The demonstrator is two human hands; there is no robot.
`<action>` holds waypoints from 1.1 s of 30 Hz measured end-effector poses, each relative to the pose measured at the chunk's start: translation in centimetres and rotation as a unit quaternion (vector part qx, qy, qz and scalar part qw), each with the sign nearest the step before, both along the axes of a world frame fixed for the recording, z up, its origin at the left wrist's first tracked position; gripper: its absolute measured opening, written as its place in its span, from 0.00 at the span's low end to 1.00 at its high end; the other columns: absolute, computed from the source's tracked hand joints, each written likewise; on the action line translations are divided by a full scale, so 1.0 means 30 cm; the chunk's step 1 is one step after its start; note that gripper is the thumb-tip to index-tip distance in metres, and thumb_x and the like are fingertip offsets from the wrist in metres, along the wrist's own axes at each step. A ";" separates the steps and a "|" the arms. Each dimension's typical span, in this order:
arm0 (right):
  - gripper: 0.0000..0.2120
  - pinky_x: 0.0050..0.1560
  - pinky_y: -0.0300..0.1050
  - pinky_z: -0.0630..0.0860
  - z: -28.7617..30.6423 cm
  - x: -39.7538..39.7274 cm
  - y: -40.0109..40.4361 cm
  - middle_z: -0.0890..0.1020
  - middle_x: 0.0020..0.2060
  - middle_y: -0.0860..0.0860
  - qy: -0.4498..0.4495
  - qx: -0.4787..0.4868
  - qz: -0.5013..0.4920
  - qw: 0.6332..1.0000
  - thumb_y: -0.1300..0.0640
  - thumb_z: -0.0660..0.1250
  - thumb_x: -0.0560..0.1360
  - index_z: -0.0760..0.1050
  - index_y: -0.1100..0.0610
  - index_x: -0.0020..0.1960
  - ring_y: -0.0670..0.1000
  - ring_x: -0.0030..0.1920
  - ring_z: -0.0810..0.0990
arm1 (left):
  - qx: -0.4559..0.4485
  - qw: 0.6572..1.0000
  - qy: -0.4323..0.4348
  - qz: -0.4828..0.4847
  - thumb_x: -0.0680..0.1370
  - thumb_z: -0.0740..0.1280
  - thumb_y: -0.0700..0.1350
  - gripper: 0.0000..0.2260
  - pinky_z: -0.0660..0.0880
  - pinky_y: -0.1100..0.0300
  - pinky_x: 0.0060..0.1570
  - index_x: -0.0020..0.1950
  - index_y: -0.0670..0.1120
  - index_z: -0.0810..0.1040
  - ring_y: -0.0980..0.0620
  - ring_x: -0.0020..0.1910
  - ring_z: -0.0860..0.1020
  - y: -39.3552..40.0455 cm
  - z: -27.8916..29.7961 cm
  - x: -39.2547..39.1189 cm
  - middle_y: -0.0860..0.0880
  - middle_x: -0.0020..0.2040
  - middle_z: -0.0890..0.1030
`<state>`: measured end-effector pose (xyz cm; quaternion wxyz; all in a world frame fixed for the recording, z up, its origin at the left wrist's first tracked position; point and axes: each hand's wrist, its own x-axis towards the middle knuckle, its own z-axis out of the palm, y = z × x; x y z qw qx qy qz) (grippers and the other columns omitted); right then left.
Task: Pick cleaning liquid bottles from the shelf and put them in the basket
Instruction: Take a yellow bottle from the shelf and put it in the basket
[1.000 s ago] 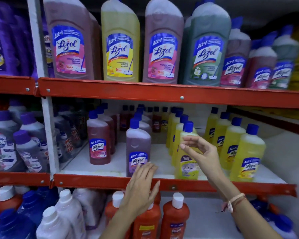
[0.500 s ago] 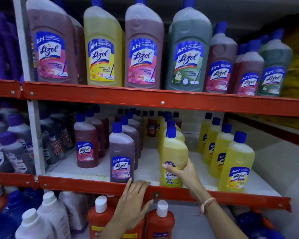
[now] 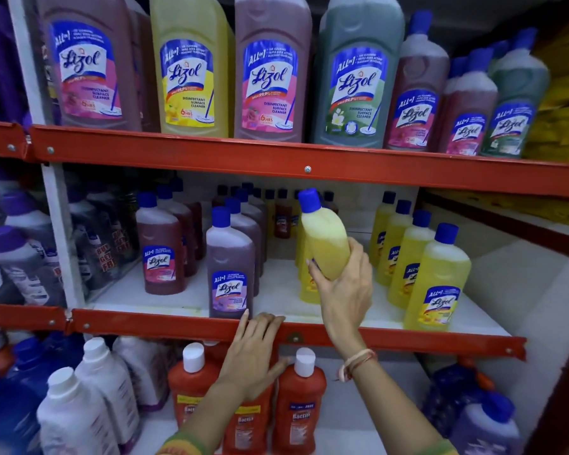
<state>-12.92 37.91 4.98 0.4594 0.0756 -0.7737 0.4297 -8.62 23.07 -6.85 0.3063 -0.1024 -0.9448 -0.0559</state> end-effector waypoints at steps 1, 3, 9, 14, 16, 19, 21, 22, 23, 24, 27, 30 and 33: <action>0.32 0.42 0.50 0.75 0.006 0.021 0.006 0.79 0.50 0.54 0.004 0.000 -0.003 1.000 0.45 0.75 0.65 0.69 0.55 0.64 0.56 0.50 0.76 | -0.002 1.000 -0.001 0.000 0.74 0.56 0.63 0.31 0.46 0.48 0.71 0.71 0.47 0.61 0.49 0.67 0.66 -0.001 -0.003 -0.002 0.47 0.65 0.71; 0.33 0.43 0.47 0.74 0.016 0.062 0.020 0.79 0.51 0.53 0.002 -0.013 0.022 1.000 0.45 0.76 0.65 0.68 0.54 0.64 0.54 0.51 0.77 | -0.005 1.000 0.002 0.001 0.74 0.59 0.63 0.31 0.47 0.48 0.70 0.71 0.47 0.61 0.48 0.67 0.67 -0.003 -0.008 -0.006 0.46 0.64 0.72; 0.36 0.50 0.43 0.80 0.068 0.149 0.070 0.80 0.52 0.45 -0.089 -0.096 0.274 0.953 0.47 0.81 0.59 0.68 0.48 0.61 0.47 0.52 0.80 | -0.011 1.000 0.007 0.006 0.73 0.61 0.63 0.31 0.48 0.47 0.70 0.70 0.47 0.62 0.48 0.66 0.68 0.002 -0.012 -0.007 0.47 0.62 0.73; 0.31 0.42 0.42 0.81 0.103 0.172 0.102 0.87 0.44 0.50 -0.208 -0.177 0.531 0.802 0.56 0.82 0.54 0.76 0.54 0.55 0.53 0.46 0.85 | -0.007 1.000 0.001 -0.002 0.73 0.60 0.64 0.29 0.49 0.48 0.70 0.68 0.48 0.67 0.48 0.66 0.66 -0.008 -0.021 -0.017 0.46 0.62 0.73; 0.33 0.42 0.43 0.81 0.097 0.178 0.104 0.87 0.43 0.52 -0.239 -0.181 0.598 0.743 0.53 0.83 0.51 0.77 0.57 0.53 0.53 0.43 0.85 | 0.006 1.000 0.004 -0.015 0.73 0.59 0.63 0.28 0.49 0.48 0.71 0.67 0.49 0.69 0.49 0.65 0.65 -0.008 -0.020 -0.017 0.47 0.62 0.74; 0.35 0.44 0.45 0.81 0.082 0.188 0.102 0.86 0.44 0.53 -0.273 -0.163 0.651 0.689 0.49 0.84 0.52 0.77 0.60 0.54 0.53 0.44 0.85 | -0.016 1.000 -0.002 -0.011 0.72 0.62 0.58 0.26 0.49 0.49 0.71 0.67 0.49 0.69 0.48 0.63 0.69 -0.008 -0.017 -0.016 0.47 0.61 0.75; 0.35 0.46 0.47 0.81 0.071 0.196 0.101 0.86 0.46 0.54 -0.288 -0.152 0.662 0.675 0.48 0.83 0.53 0.77 0.61 0.55 0.54 0.45 0.84 | -0.018 1.000 0.001 -0.011 0.71 0.64 0.56 0.27 0.50 0.49 0.72 0.68 0.48 0.68 0.48 0.63 0.70 -0.012 -0.021 -0.016 0.47 0.62 0.76; 0.36 0.47 0.48 0.81 0.067 0.202 0.101 0.86 0.46 0.55 -0.294 -0.147 0.662 0.674 0.48 0.83 0.53 0.76 0.61 0.55 0.55 0.45 0.84 | -0.016 1.000 -0.003 -0.011 0.71 0.65 0.55 0.27 0.51 0.49 0.71 0.67 0.48 0.68 0.48 0.63 0.70 -0.010 -0.018 -0.012 0.47 0.61 0.76; 0.37 0.47 0.48 0.81 0.062 0.206 0.102 0.86 0.47 0.55 -0.297 -0.143 0.659 0.676 0.47 0.83 0.53 0.76 0.62 0.56 0.55 0.46 0.84 | -0.016 1.000 -0.004 -0.011 0.71 0.64 0.56 0.26 0.52 0.49 0.70 0.67 0.48 0.69 0.49 0.62 0.70 -0.009 -0.013 -0.008 0.48 0.61 0.77; 0.37 0.47 0.48 0.81 0.059 0.211 0.103 0.86 0.47 0.55 -0.298 -0.140 0.655 0.680 0.47 0.83 0.52 0.76 0.62 0.56 0.55 0.46 0.84 | -0.008 1.000 -0.021 -0.012 0.71 0.62 0.57 0.26 0.53 0.49 0.70 0.66 0.48 0.70 0.50 0.62 0.69 -0.009 -0.004 -0.007 0.48 0.60 0.78; 0.36 0.45 0.47 0.81 0.055 0.219 0.110 0.86 0.46 0.56 -0.302 -0.136 0.635 0.698 0.47 0.83 0.52 0.77 0.62 0.55 0.55 0.45 0.85 | 0.084 0.990 -0.094 -0.070 0.75 0.54 0.62 0.24 0.58 0.42 0.71 0.68 0.54 0.68 0.54 0.65 0.66 -0.053 0.014 -0.059 0.53 0.64 0.75; 0.33 0.44 0.46 0.81 0.050 0.221 0.118 0.86 0.45 0.56 -0.300 -0.129 0.613 0.720 0.48 0.83 0.53 0.79 0.61 0.53 0.55 0.44 0.85 | 0.300 0.936 -0.128 -0.134 0.77 0.55 0.66 0.21 0.70 0.44 0.62 0.64 0.58 0.70 0.54 0.63 0.71 -0.072 0.153 -0.029 0.54 0.63 0.75; 0.29 0.43 0.45 0.81 0.046 0.224 0.123 0.87 0.44 0.55 -0.297 -0.119 0.581 0.748 0.50 0.83 0.53 0.80 0.57 0.51 0.54 0.45 0.86 | 0.449 0.878 -0.052 -0.156 0.74 0.51 0.70 0.26 0.67 0.52 0.64 0.60 0.58 0.75 0.58 0.62 0.72 -0.028 0.380 0.075 0.55 0.60 0.77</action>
